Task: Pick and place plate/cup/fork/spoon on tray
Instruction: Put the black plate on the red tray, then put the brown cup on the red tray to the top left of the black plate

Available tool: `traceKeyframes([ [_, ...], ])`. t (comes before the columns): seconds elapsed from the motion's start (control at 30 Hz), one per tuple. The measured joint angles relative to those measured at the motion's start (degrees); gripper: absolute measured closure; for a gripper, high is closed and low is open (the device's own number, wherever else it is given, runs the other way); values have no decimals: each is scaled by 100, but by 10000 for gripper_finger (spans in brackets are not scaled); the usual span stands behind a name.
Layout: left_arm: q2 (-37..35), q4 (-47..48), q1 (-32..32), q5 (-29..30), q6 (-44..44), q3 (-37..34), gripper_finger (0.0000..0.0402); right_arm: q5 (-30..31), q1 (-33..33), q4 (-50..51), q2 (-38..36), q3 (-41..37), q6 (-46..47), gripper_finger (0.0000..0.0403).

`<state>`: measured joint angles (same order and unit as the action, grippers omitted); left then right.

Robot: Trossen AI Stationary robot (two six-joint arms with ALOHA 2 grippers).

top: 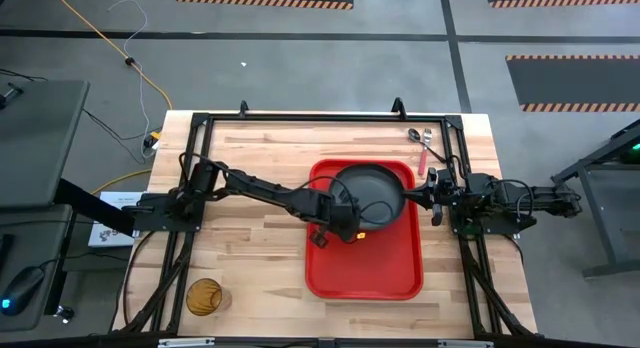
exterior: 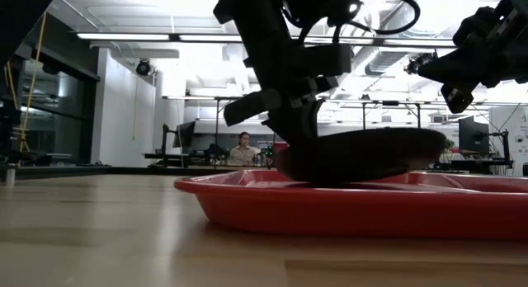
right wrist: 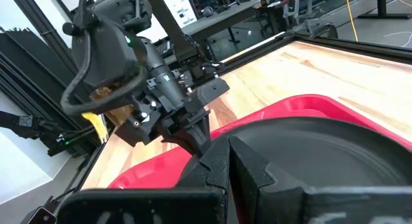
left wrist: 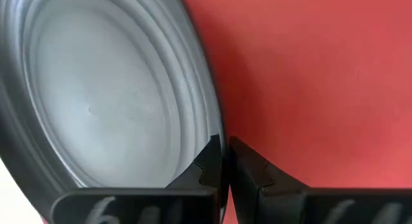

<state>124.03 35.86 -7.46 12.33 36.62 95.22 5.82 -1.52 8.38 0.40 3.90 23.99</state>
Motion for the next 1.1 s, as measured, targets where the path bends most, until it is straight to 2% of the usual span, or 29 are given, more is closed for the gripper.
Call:
traceKeyframes([
  [0.5,0,-61,0,-174,-84,0,386,0,-1,0,0,0,0,403],
  [1.1,0,78,4,-331,-516,0,256,1,0,0,0,0,0,403],
])
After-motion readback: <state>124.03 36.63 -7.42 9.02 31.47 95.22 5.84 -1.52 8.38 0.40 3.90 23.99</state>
